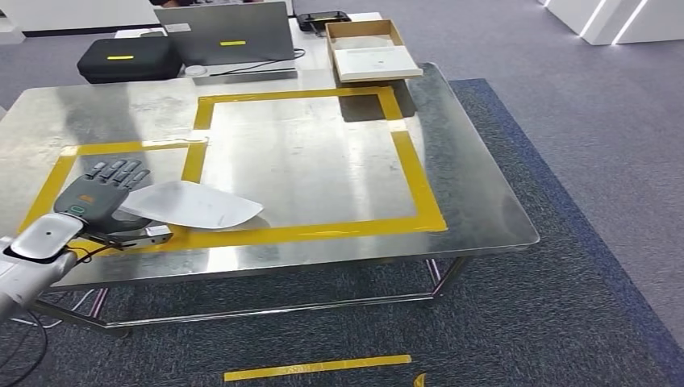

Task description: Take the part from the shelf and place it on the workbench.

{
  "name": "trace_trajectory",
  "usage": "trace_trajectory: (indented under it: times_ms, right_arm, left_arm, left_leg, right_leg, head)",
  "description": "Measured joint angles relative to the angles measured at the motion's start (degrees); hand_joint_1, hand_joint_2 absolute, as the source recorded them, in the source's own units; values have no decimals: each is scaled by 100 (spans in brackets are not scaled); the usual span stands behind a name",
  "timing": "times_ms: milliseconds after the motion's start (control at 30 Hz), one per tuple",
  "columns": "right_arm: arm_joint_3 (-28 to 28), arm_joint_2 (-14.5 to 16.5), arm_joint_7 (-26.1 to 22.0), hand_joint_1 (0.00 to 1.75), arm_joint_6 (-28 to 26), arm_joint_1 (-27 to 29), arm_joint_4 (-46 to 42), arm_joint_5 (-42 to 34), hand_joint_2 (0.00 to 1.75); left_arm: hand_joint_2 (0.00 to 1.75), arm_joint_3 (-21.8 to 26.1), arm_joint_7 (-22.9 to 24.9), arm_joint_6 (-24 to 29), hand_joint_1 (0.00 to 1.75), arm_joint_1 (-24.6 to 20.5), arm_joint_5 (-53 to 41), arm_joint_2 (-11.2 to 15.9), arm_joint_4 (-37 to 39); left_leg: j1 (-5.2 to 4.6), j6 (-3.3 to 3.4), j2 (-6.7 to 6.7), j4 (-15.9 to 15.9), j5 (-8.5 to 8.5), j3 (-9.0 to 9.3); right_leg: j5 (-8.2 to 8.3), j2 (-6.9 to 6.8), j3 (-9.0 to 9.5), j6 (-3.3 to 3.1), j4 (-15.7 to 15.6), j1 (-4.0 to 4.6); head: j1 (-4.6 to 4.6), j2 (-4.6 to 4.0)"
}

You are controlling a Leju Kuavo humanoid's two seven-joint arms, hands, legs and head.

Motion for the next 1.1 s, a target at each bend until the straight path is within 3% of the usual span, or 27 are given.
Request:
trace_trajectory:
  times_ms: [200,333,400,467,533,567,600,633,667,700,767,833,900,967,1067,1100]
  right_arm:
    - [-1,3,139,0,4,27,0,-25,0]
    - [-3,40,216,0,4,48,-1,-62,0]
    - [-8,80,219,0,0,64,-8,-91,0]
    - [-20,117,193,0,-12,85,-27,-107,0]
    - [-40,143,167,0,-31,105,-48,-102,0]
    - [-50,152,162,0,-43,118,-57,-95,0]
    - [-57,161,159,0,-55,130,-66,-85,0]
    - [-62,169,158,0,-64,138,-74,-73,0]
    - [-65,174,159,0,-71,142,-85,-55,0]
    - [-69,182,161,0,-74,141,-94,-34,0]
    - [-80,210,170,0,-85,136,-116,16,0]
    - [-94,247,185,0,-102,141,-137,61,0]
    - [-104,282,196,0,-110,148,-154,86,0]
    - [-109,320,198,0,-115,139,-168,102,0]
    - [-111,357,189,0,-149,118,-187,131,0]
    - [-112,360,189,0,-164,115,-189,138,0]
  left_arm:
    - [0,211,-114,305,0,240,881,-121,-297]
    - [0,551,-139,356,0,795,1550,-320,-1338]
    - [0,790,-222,398,0,1178,2030,-407,-2068]
    - [0,1110,-385,498,0,1630,2590,-519,-2867]
    - [0,1424,-581,583,0,2068,3036,-634,-3535]
    - [0,1559,-688,603,0,2266,3223,-689,-3800]
    - [0,1673,-802,617,0,2450,3396,-739,-4031]
    - [0,1788,-922,629,0,2631,3558,-792,-4254]
    - [0,1902,-1038,640,0,2813,3693,-845,-4478]
    - [0,2016,-1147,652,0,2993,3806,-895,-4702]
    - [0,2259,-1340,686,0,3391,4025,-971,-5179]
    - [0,2493,-1516,715,0,3796,4232,-1035,-5633]
    - [0,2681,-1627,725,0,4130,4353,-1093,-5991]
    - [0,2828,-1708,714,0,4355,4468,-1134,-6245]
    - [0,3013,-1949,657,0,4678,4817,-1262,-6556]
    - [0,3059,-2043,639,0,4809,4948,-1330,-6654]
  left_leg:
    - [-14,41,1,58,-26,-25]
    - [-35,109,10,126,-55,-60]
    - [-35,181,47,78,-10,-50]
    - [-18,263,97,-18,59,-36]
    - [-24,298,134,-49,86,-49]
    - [-34,300,147,-47,88,-60]
    - [-42,300,156,-44,90,-67]
    - [-46,298,162,-40,93,-71]
    - [-44,291,163,-31,95,-73]
    - [-39,275,163,-15,94,-76]
    - [-50,212,164,31,90,-102]
    - [-62,137,166,74,106,-133]
    - [-41,78,153,104,105,-155]
    - [-20,35,97,329,-155,-241]
    - [-17,15,28,1301,-877,-499]
    - [-18,22,24,1545,-981,-523]
  right_leg:
    - [6,0,-5,18,-8,-27]
    - [25,12,2,86,-21,-44]
    - [18,23,-6,138,-30,-45]
    - [-220,9,-135,150,232,-34]
    - [-635,-7,-424,138,933,-25]
    - [-780,-8,-561,138,1295,-23]
    - [-821,-9,-621,139,1499,-21]
    - [-755,-12,-582,138,1494,-22]
    - [-595,-19,-433,134,1260,-23]
    - [-411,-31,-209,126,871,-24]
    - [-222,-44,200,105,208,-6]
    - [-243,-35,303,65,27,18]
    - [-221,-33,248,-11,16,18]
    - [-158,-45,189,-115,8,22]
    - [-44,-51,45,-220,10,57]
    - [-6,-47,-6,-232,13,71]
  head:
    - [-3,0]
    - [-2,0]
    - [2,0]
    - [18,0]
    - [25,0]
    - [24,0]
    - [22,0]
    - [22,0]
    - [23,0]
    - [25,0]
    - [24,0]
    - [20,0]
    - [17,0]
    - [-9,0]
    - [-46,0]
    - [-49,0]
